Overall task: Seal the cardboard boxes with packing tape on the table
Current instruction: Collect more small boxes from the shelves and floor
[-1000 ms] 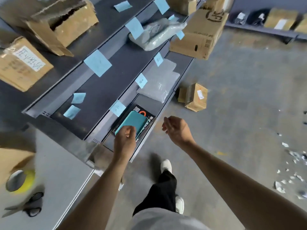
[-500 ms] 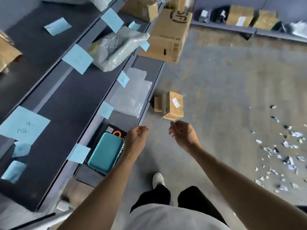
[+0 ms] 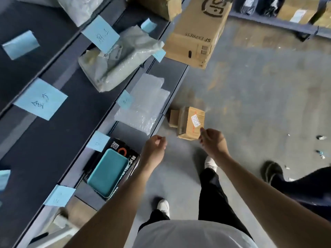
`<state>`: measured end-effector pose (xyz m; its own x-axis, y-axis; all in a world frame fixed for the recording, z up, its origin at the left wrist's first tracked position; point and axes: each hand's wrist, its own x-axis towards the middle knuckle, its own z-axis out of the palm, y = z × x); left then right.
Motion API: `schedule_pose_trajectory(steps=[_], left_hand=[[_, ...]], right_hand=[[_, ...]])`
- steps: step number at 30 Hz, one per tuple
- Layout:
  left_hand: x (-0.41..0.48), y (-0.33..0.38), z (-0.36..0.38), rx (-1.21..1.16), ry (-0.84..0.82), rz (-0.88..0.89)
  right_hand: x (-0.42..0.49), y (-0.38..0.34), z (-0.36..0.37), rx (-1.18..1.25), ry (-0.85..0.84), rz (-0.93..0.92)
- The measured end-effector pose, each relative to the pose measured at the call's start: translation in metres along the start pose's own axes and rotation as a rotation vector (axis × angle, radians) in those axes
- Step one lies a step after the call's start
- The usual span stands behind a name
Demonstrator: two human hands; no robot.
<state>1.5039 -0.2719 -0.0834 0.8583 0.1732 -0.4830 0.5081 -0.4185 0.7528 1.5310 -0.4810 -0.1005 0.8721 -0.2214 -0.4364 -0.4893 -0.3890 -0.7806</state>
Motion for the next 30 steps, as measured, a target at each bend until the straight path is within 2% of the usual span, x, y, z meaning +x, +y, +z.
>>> schedule_pose_trajectory(steps=[8,14,20,30], left_hand=[[0.092,0.054,0.074,-0.042,0.112,-0.119],[0.161,0.061,0.117,-0.056,0.109,-0.172],[0.242,0.017,0.164,-0.018,0.025,-0.255],[0.395,-0.122,0.255,0.111,-0.1,-0.303]], right_hand=[[0.137,-0.01,-0.046,-0.119,-0.111,-0.008],[0.209,0.004,-0.047,-0.184,-0.159,-0.001],[0.277,0.07,-0.006,-0.251,-0.238,0.087],[0.394,0.225,0.1,-0.32,-0.312,0.195]])
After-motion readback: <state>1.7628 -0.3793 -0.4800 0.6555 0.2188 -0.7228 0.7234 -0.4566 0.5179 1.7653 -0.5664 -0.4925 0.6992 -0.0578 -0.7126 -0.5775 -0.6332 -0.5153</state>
